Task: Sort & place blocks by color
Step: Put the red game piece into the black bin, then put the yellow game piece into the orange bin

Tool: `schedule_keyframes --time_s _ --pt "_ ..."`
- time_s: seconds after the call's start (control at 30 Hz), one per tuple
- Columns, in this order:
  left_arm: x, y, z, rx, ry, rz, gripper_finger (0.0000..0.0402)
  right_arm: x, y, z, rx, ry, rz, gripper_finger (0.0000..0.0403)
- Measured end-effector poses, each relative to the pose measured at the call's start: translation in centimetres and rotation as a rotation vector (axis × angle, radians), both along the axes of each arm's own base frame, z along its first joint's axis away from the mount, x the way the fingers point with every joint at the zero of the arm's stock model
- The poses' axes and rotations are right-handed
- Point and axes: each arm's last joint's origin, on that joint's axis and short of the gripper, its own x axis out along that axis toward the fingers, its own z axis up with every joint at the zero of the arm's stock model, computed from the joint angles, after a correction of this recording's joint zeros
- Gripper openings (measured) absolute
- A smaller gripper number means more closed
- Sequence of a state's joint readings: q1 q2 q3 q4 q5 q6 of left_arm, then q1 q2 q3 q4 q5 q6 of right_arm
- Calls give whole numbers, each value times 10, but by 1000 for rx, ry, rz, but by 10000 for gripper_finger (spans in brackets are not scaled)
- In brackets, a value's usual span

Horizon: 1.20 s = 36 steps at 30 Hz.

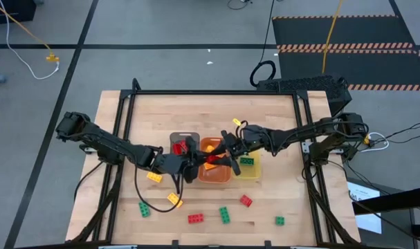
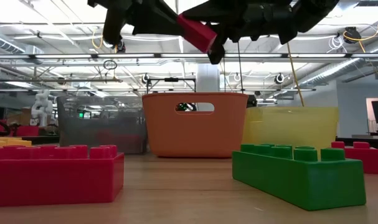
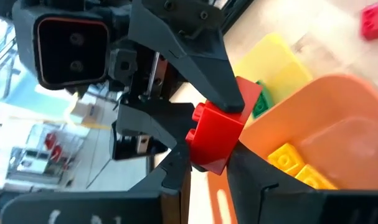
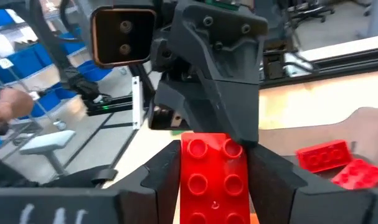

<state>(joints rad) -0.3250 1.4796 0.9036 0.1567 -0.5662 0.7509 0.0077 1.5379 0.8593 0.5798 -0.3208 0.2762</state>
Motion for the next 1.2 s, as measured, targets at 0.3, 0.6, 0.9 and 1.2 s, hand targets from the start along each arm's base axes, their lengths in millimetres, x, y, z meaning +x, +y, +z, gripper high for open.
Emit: schedule_keyframes --time_s 0.3,0.6,0.9,1.2 --pt "-13 -6 -5 121 77 153 73 1 -4 0 -57 -12 -110 151" --pt "-41 0 -18 39 211 343 73 -1 -4 8 -76 -51 -102 152" --pt "-68 17 -13 -147 197 568 96 -4 -3 9 -79 -36 -100 153" --pt "-73 15 -16 -450 284 567 200 -4 -3 8 -78 -16 -99 153"
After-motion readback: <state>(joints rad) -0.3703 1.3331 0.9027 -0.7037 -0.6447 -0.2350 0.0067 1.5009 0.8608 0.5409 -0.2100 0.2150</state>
